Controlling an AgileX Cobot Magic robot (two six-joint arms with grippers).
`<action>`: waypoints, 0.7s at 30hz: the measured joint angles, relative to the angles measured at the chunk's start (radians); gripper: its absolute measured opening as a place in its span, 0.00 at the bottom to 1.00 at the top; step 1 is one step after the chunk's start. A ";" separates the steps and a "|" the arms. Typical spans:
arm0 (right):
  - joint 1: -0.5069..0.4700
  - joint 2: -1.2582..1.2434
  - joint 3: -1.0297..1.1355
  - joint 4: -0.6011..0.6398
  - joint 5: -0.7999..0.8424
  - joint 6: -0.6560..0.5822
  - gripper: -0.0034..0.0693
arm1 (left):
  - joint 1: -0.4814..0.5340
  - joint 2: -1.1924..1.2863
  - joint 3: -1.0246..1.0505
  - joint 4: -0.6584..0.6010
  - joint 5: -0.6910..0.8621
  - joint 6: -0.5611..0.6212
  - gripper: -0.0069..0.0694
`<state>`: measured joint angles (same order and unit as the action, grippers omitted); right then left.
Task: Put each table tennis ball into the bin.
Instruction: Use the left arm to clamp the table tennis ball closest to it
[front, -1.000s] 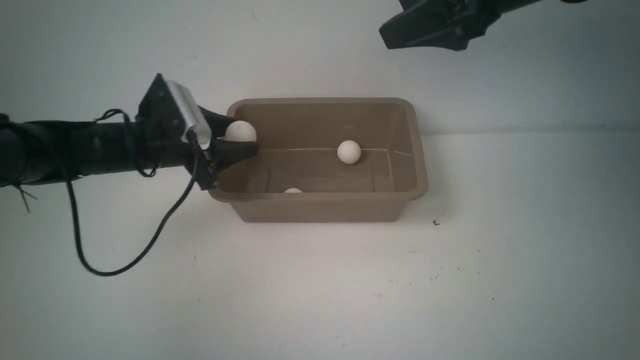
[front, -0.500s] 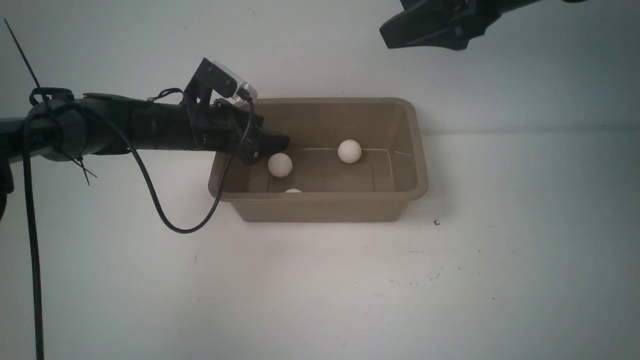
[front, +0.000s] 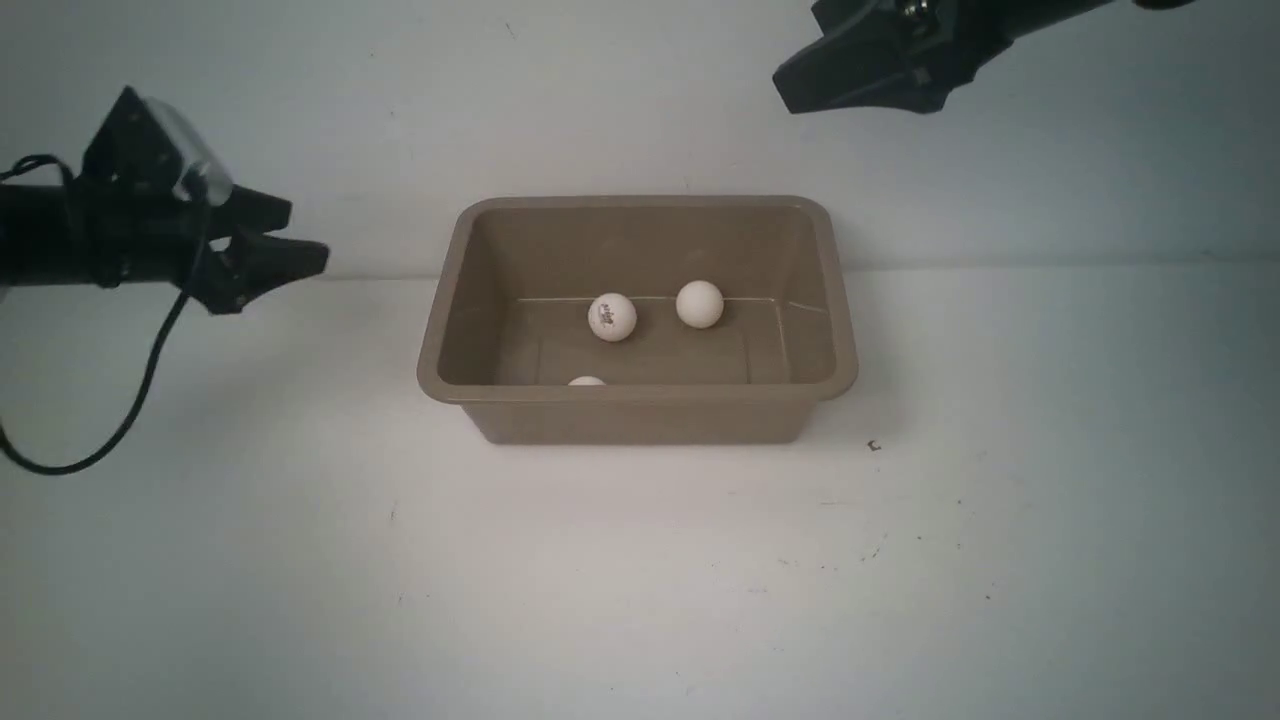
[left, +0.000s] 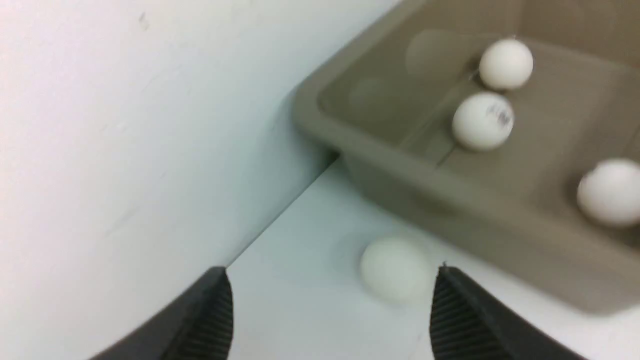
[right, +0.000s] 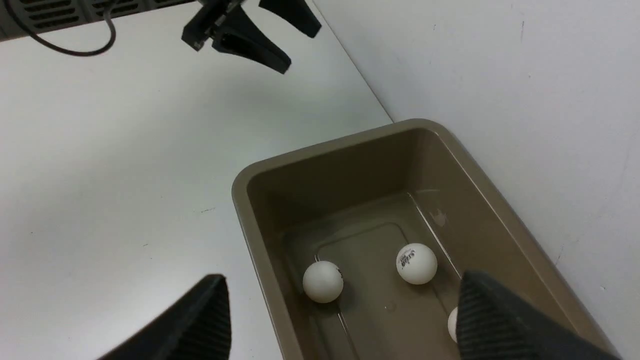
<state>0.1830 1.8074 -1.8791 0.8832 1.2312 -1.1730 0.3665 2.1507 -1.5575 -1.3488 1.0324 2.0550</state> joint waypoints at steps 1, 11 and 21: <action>0.000 0.000 0.000 -0.001 0.000 0.001 0.80 | 0.012 0.013 0.000 -0.019 0.008 0.029 0.72; 0.000 0.000 0.000 -0.001 0.009 0.021 0.80 | -0.036 0.182 -0.060 -0.099 0.021 0.162 0.70; 0.000 0.000 0.000 -0.025 0.015 0.023 0.80 | -0.138 0.285 -0.160 -0.044 0.031 0.056 0.70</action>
<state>0.1830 1.8074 -1.8791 0.8581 1.2462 -1.1497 0.2286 2.4355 -1.7177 -1.3933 1.0636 2.1112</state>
